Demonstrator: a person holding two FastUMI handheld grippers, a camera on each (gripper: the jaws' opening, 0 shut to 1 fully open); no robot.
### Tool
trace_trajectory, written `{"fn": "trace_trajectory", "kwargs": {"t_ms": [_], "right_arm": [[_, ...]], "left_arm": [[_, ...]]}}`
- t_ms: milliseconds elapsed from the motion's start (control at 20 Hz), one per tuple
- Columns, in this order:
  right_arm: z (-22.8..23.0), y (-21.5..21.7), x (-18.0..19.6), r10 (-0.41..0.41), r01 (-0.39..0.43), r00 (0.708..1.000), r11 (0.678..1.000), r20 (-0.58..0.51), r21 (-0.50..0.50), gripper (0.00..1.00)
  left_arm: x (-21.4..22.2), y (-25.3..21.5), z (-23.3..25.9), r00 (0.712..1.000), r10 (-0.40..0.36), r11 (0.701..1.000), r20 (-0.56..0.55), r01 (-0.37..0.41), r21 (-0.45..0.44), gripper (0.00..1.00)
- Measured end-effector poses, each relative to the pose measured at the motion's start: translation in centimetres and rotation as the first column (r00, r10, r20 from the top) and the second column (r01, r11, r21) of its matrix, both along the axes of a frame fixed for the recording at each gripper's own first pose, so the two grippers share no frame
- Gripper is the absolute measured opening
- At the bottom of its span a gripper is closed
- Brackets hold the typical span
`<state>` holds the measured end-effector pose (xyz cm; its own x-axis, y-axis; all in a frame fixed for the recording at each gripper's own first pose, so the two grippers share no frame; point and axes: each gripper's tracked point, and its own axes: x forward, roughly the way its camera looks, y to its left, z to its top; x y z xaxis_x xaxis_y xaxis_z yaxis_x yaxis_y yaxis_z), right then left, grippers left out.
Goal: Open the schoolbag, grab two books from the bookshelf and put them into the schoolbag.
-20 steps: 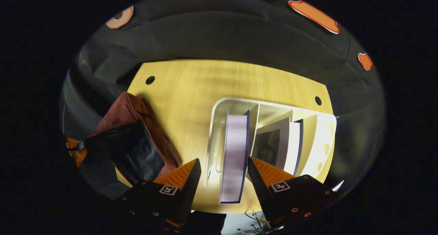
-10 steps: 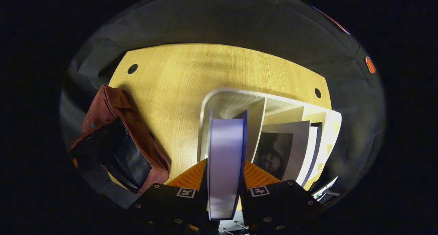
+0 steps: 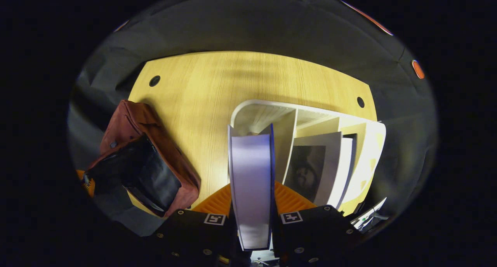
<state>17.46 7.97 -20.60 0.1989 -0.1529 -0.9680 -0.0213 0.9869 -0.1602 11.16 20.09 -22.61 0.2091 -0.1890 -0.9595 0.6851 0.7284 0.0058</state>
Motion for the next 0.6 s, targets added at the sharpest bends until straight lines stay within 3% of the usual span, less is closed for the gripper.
{"fn": "trace_trajectory", "kwargs": {"t_ms": [600], "right_arm": [[12.3, 1.0, -4.1, 0.043, -0.061, 0.971, 0.996, 0.236, 0.069, 0.35]], "left_arm": [[-0.1, 0.4, -0.4, 0.999, 0.048, 0.998, 0.015, -0.048, -0.032, 0.01]]}}
